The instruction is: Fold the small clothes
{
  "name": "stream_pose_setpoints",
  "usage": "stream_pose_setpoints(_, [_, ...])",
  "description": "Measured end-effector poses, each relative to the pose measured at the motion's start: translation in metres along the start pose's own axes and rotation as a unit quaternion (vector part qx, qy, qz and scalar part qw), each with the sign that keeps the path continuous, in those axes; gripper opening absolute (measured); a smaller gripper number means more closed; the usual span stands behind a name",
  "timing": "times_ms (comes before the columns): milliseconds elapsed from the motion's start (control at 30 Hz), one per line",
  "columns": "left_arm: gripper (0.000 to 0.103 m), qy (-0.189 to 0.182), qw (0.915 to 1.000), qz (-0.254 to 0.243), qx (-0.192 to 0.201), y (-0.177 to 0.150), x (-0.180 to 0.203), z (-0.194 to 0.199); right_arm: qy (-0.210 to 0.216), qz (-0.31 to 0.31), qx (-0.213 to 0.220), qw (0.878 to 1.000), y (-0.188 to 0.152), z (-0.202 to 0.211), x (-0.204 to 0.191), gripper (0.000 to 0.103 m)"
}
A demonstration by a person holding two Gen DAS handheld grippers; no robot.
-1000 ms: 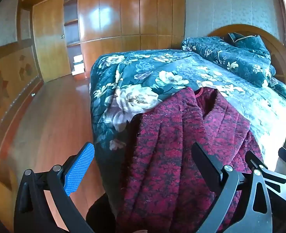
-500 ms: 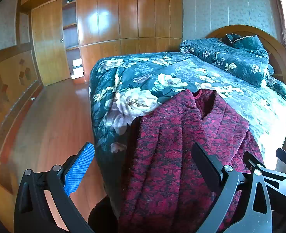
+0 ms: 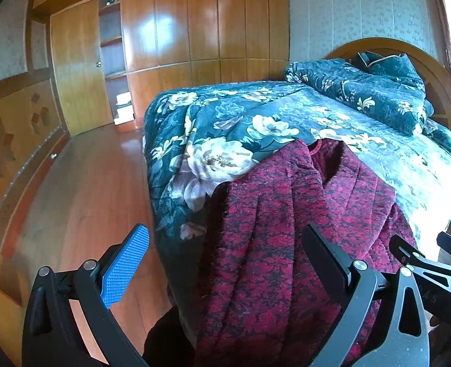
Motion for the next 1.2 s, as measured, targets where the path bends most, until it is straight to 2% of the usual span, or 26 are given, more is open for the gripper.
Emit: stream_pose_setpoints(1200, [0.099,-0.004,0.9996,-0.024,-0.01,-0.008,0.006,-0.002,0.008,-0.027,-0.004,1.0,-0.001,0.0,0.011,0.101])
Point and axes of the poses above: each gripper's, at about its wrist camera, not at the fingertips, and z roughly against the way its jaws point, x to its right, y to its top, the point moved 6 cm from there along -z, roughly the way its jaws point, and after that the axes turned 8 degrees about z, right-handed, at the moved point
